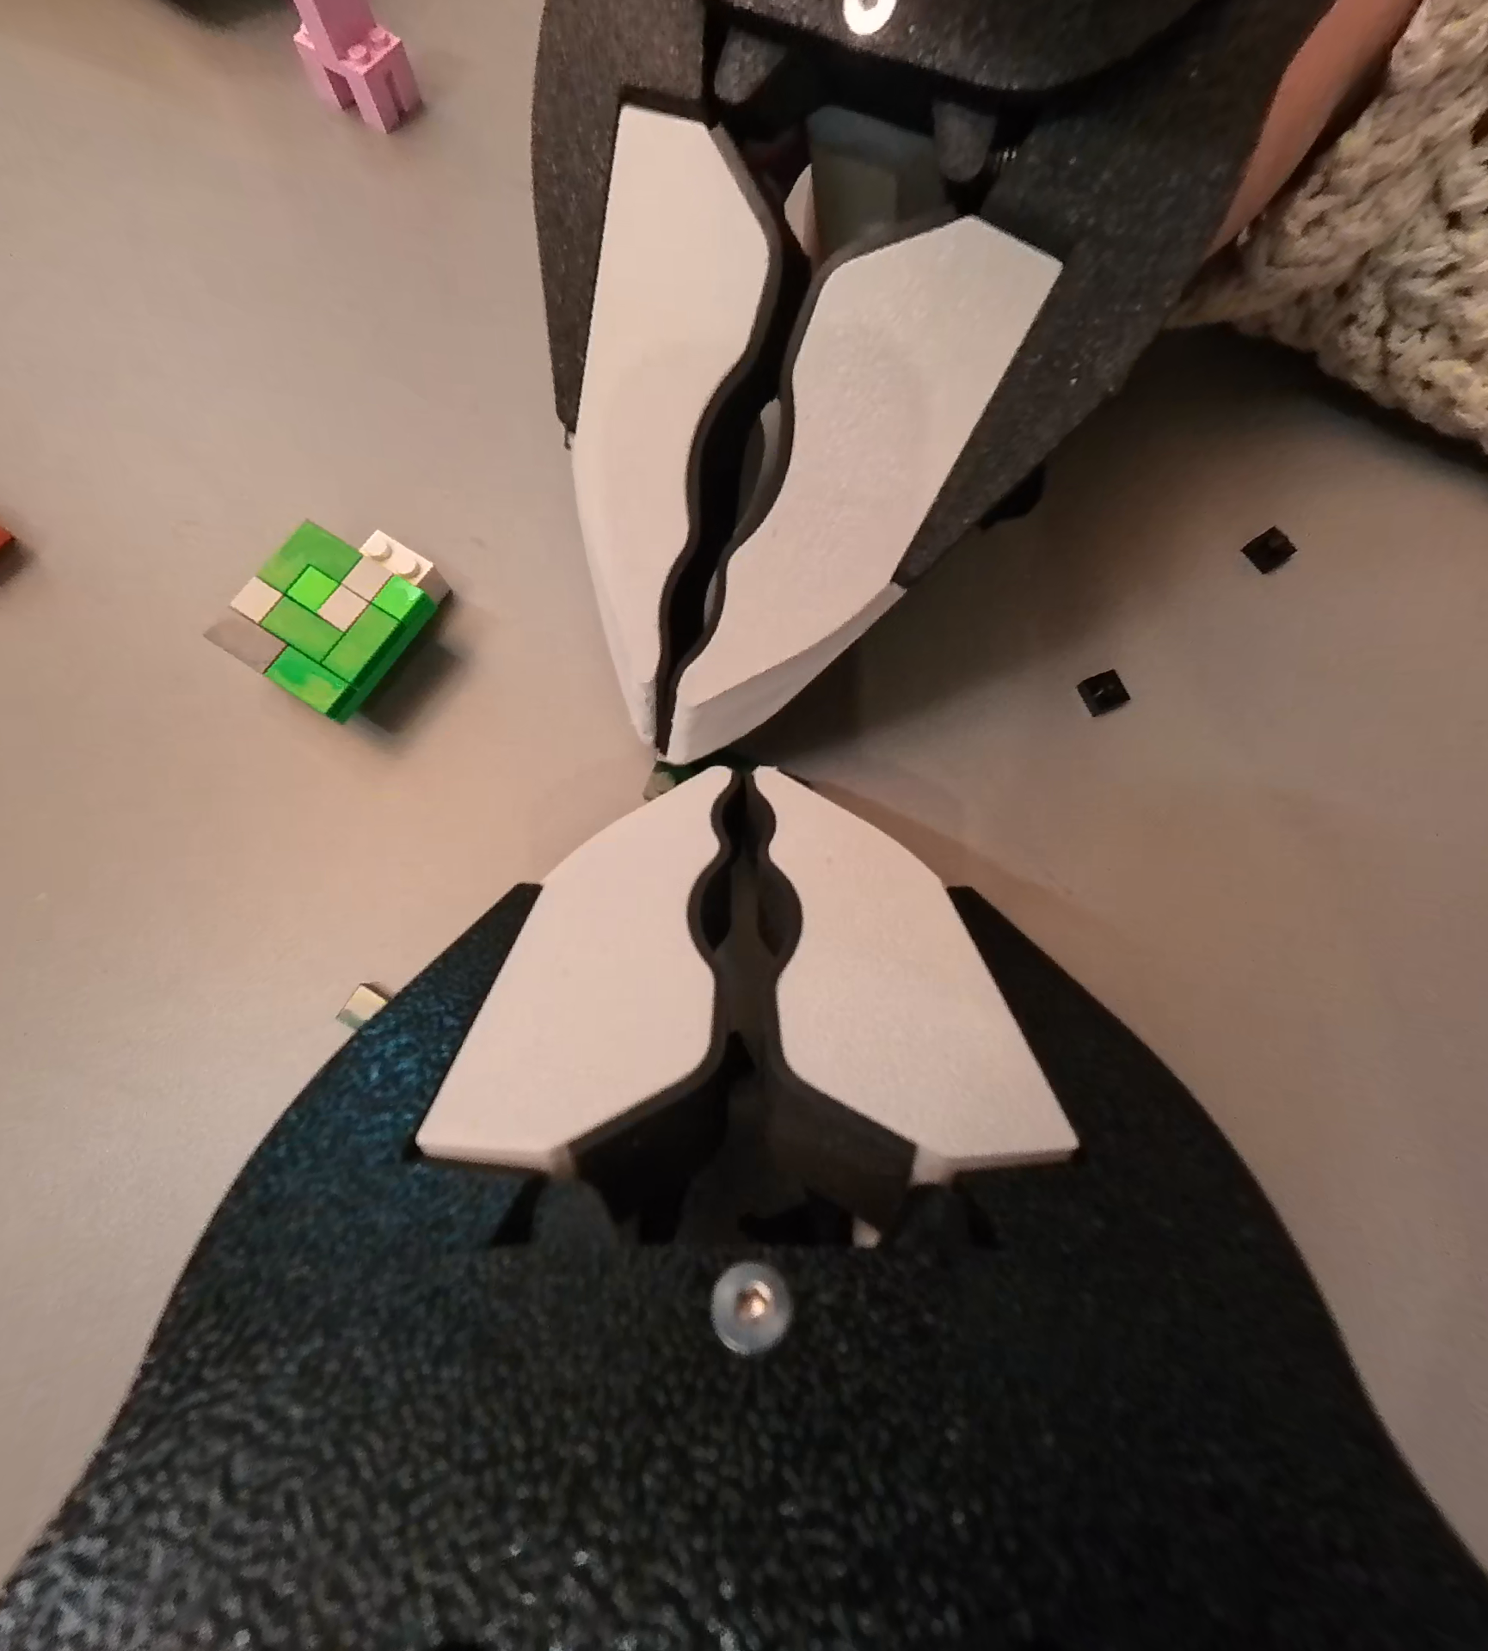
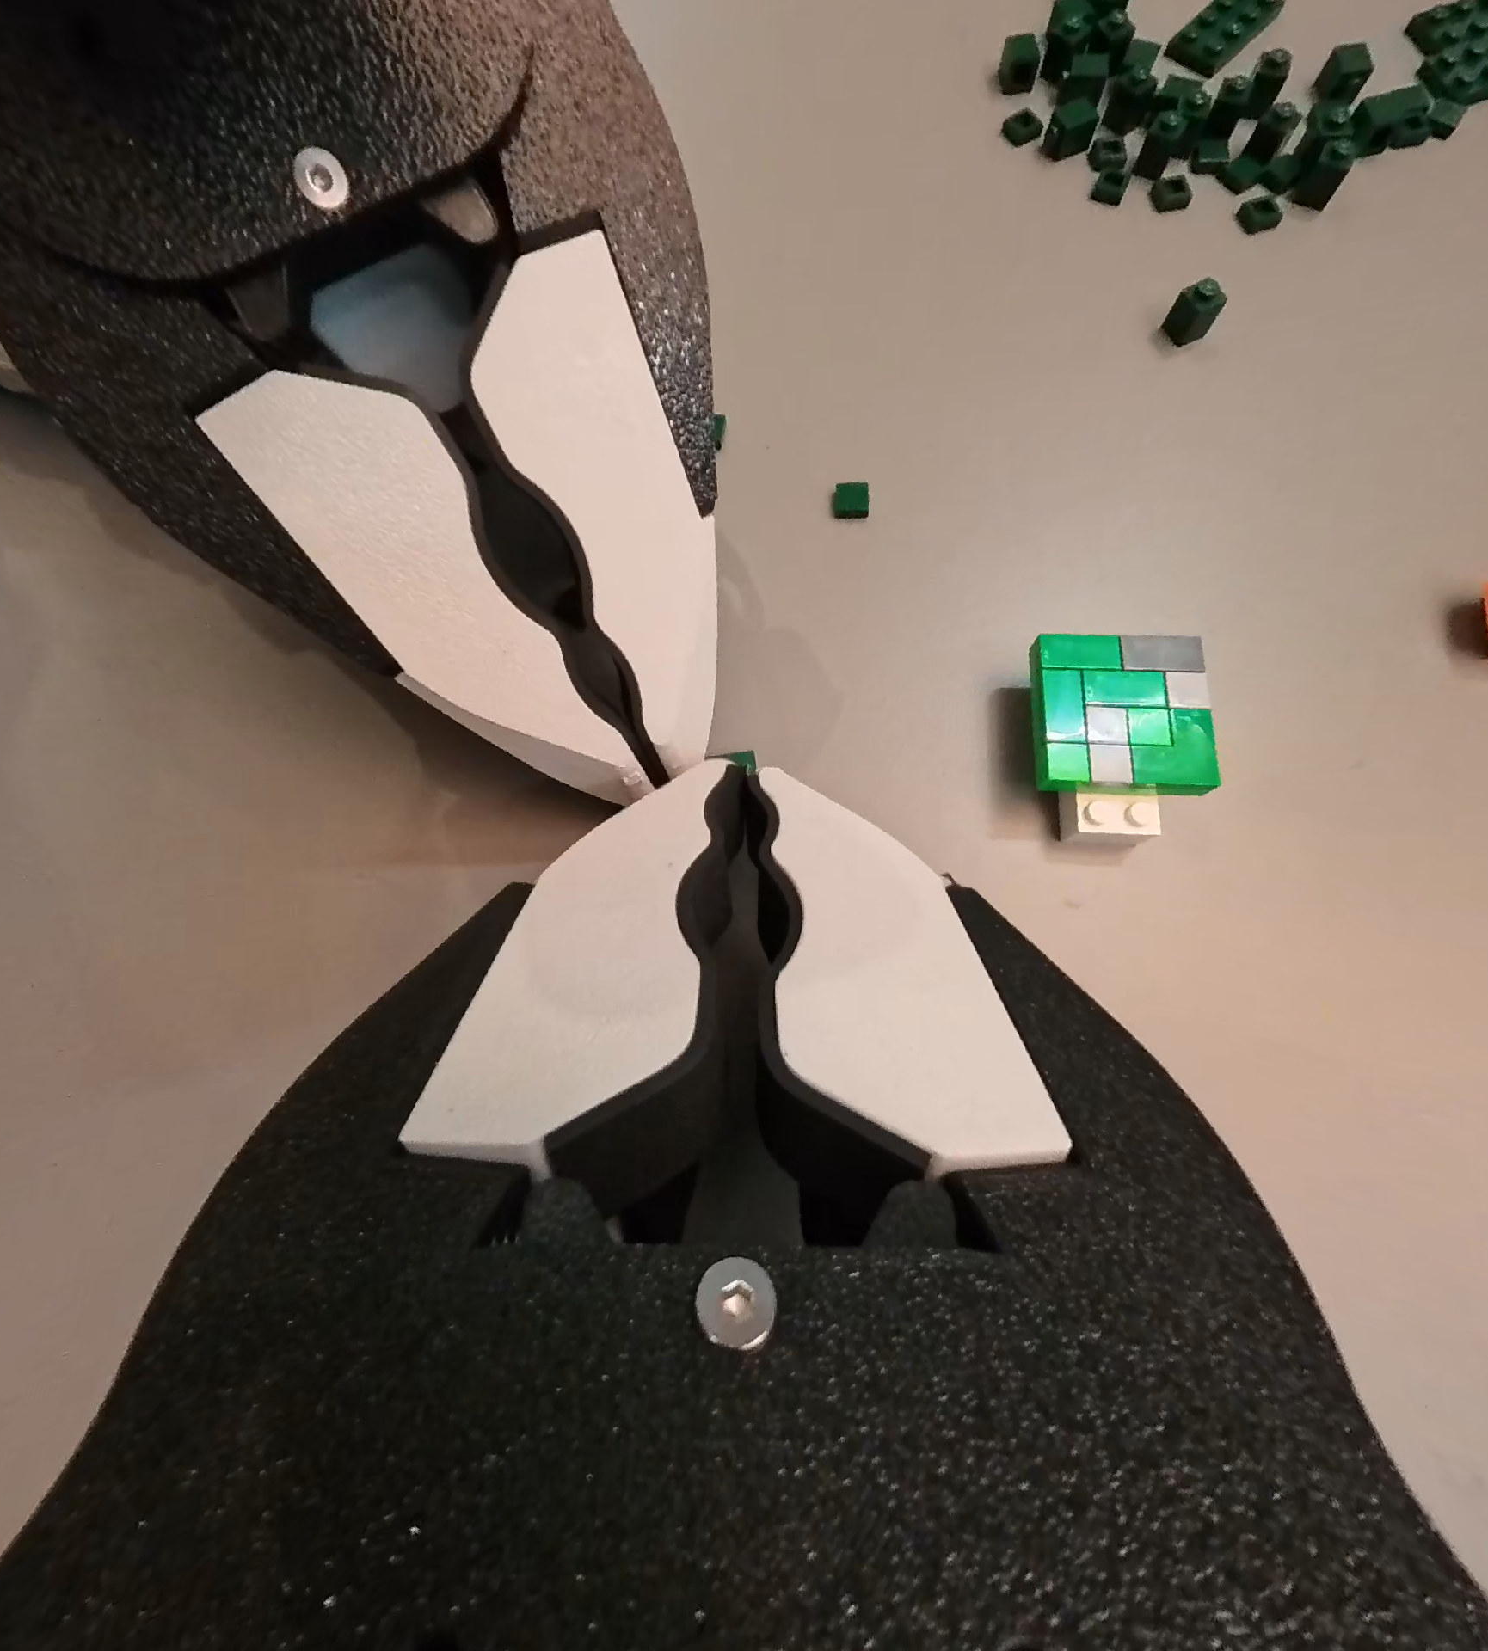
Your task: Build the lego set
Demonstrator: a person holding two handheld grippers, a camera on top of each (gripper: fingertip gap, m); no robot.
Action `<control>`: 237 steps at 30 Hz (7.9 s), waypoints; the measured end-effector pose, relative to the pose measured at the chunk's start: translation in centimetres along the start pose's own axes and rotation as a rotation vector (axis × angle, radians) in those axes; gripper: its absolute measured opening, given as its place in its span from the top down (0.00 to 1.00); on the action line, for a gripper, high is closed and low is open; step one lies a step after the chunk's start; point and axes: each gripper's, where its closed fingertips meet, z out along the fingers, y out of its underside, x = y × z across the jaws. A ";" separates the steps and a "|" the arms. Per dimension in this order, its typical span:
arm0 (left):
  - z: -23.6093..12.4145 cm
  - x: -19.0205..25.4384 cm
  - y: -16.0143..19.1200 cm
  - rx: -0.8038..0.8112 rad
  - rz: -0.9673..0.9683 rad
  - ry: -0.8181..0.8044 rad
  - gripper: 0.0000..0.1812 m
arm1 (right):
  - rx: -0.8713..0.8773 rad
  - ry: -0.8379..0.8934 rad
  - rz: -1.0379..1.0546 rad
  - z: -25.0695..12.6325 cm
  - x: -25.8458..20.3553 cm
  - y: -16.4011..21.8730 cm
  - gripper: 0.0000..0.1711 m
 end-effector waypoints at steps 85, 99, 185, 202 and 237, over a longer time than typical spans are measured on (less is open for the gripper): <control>-0.7 -0.8 1.2 -0.215 -0.264 -0.290 0.92 | 0.475 0.116 -0.152 -6.6 0.9 -3.2 0.92; -1.4 -0.4 0.3 -0.161 -0.243 -0.229 0.92 | 0.240 0.501 -0.815 -4.3 -0.7 -1.7 0.87; -3.5 5.4 -5.5 0.257 0.462 -0.064 0.98 | 0.317 -0.034 -0.597 -6.7 -5.3 -0.4 0.96; -4.7 6.4 -6.4 0.379 0.421 0.033 0.98 | 0.422 -0.109 -0.581 -7.9 -6.6 -1.4 0.96; -2.7 5.0 -4.7 0.160 0.455 -0.066 0.98 | 0.069 0.158 -0.784 -5.8 -4.5 0.6 0.96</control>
